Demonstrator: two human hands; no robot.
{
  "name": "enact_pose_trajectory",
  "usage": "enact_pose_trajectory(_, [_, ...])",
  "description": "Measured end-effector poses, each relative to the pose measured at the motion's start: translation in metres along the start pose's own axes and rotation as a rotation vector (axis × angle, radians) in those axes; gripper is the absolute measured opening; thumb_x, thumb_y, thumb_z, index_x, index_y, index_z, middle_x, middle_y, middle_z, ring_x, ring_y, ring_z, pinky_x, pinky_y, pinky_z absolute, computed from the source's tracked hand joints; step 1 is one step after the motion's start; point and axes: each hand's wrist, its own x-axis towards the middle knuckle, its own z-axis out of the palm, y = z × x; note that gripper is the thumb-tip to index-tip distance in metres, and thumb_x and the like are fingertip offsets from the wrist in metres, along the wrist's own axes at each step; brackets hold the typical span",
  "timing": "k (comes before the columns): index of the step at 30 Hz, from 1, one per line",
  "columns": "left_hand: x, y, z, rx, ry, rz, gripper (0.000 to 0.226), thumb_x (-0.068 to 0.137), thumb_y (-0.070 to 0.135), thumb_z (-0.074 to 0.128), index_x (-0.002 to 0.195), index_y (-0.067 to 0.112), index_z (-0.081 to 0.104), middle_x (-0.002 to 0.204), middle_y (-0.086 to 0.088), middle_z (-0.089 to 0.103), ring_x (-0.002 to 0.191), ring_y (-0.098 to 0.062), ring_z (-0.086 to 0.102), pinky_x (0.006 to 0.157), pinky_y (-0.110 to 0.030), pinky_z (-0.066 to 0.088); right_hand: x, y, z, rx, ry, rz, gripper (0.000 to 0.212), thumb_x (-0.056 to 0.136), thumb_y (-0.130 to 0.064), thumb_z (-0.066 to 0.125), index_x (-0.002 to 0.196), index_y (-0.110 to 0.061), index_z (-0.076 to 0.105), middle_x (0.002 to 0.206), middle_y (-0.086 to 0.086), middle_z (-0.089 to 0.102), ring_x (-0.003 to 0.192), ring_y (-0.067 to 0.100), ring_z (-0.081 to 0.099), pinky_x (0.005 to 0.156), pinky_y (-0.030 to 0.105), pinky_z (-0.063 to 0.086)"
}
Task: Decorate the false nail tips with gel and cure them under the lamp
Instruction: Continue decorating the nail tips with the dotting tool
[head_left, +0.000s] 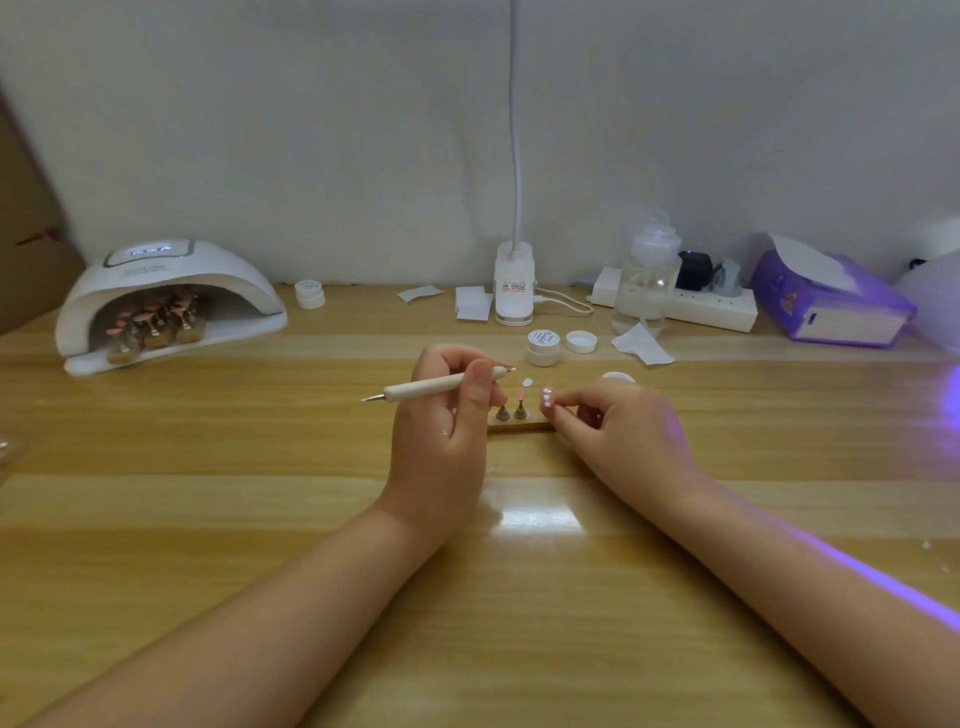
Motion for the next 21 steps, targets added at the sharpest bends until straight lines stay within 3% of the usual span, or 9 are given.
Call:
enact_pose_trajectory(4, [-0.0005, 0.0, 0.0006, 0.006, -0.02, 0.013, 0.011, 0.095, 0.026, 0.044, 0.088, 0.031, 0.05, 0.076, 0.014, 0.064, 0.068, -0.003, 0.06, 0.064, -0.015, 0.047, 0.002, 0.0028, 0.0017, -0.028, -0.044, 0.054, 0.013, 0.087, -0.033, 0.063, 0.092, -0.035, 0.074, 0.052, -0.013, 0.051, 0.058, 0.004, 0.046, 0.05, 0.014, 0.03])
enact_pose_trajectory(6, [-0.0007, -0.0002, 0.0, 0.008, -0.026, 0.017, 0.011, 0.095, 0.026, 0.045, 0.088, 0.032, 0.05, 0.076, 0.014, 0.064, 0.068, -0.003, 0.06, 0.064, -0.015, 0.047, 0.0024, 0.0035, 0.002, -0.038, -0.063, 0.076, 0.013, 0.087, -0.035, 0.063, 0.095, -0.035, 0.073, 0.063, -0.015, 0.06, 0.066, 0.004, 0.051, 0.053, 0.011, 0.031])
enact_pose_trajectory(10, [-0.0007, -0.0004, -0.0002, 0.007, -0.026, 0.018, 0.012, 0.095, 0.026, 0.045, 0.087, 0.033, 0.05, 0.076, 0.014, 0.065, 0.069, -0.003, 0.061, 0.064, -0.015, 0.047, 0.0022, 0.0031, 0.0021, -0.038, -0.077, 0.084, 0.015, 0.087, -0.036, 0.063, 0.099, -0.034, 0.073, 0.081, -0.009, 0.07, 0.082, 0.007, 0.059, 0.068, 0.024, 0.046])
enact_pose_trajectory(21, [0.0006, -0.0014, -0.0008, -0.006, -0.006, -0.009, 0.012, 0.095, 0.027, 0.044, 0.087, 0.031, 0.051, 0.074, 0.013, 0.064, 0.066, -0.003, 0.06, 0.063, -0.015, 0.047, 0.0022, -0.0035, -0.0008, -0.162, -0.107, 0.114, 0.032, 0.093, -0.041, 0.052, 0.08, -0.021, 0.074, 0.061, 0.001, 0.064, 0.064, 0.015, 0.056, 0.057, 0.029, 0.04])
